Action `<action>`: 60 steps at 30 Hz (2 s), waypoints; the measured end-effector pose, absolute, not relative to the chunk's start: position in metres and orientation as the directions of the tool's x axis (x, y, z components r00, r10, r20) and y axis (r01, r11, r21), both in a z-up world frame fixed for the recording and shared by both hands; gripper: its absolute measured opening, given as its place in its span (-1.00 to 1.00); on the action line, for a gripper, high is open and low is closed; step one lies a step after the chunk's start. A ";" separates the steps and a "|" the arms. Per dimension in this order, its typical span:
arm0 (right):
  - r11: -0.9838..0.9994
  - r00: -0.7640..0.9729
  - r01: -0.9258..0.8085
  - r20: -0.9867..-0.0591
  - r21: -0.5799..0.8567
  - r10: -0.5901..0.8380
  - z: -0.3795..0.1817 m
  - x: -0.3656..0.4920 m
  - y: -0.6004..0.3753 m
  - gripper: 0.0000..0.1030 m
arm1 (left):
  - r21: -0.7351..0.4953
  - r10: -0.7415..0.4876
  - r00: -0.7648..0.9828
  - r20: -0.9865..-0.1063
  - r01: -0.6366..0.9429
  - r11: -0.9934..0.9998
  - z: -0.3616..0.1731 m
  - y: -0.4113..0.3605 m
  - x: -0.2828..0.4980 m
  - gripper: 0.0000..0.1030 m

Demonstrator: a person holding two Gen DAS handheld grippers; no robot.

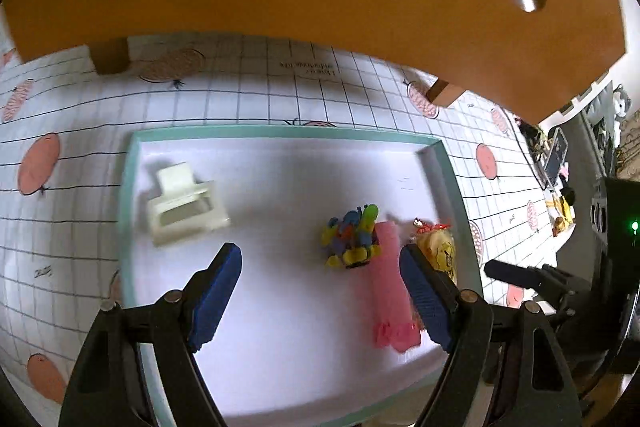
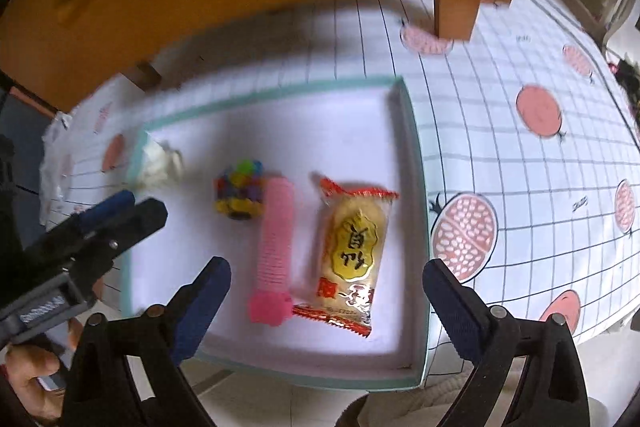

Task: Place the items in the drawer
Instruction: 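Push the drawer shut and lower both tools over the tray, then grasp the multicolour block toy with the left tool while the right tool grasps the yellow bread packet, then carry the block toy and bread packet up into the open lower drawer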

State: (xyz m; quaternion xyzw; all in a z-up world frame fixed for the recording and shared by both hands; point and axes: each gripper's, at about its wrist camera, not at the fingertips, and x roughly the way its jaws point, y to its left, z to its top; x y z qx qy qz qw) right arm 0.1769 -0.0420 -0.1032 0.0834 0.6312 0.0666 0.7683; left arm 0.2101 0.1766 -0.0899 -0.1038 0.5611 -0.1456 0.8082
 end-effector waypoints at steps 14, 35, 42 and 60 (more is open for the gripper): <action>0.978 0.126 0.052 -0.973 0.204 0.196 -0.137 0.198 -0.040 0.45 | -0.307 -0.330 0.235 -0.914 0.131 0.943 -0.125 0.144 0.235 0.45; 0.984 0.161 0.049 -0.973 0.173 0.163 -0.128 0.210 -0.032 -0.24 | -0.309 -0.335 0.269 -0.903 0.135 0.941 -0.100 0.157 0.224 -0.21; 0.974 0.275 0.017 -0.937 0.227 0.213 -0.060 0.204 -0.033 -0.24 | -0.353 -0.394 0.382 -0.836 0.177 0.919 -0.022 0.183 0.201 -0.21; 0.980 0.618 -0.086 -0.762 0.180 0.194 0.161 0.250 -0.029 -0.24 | -0.227 -0.425 0.699 -0.576 0.363 0.904 0.180 0.198 0.233 -0.21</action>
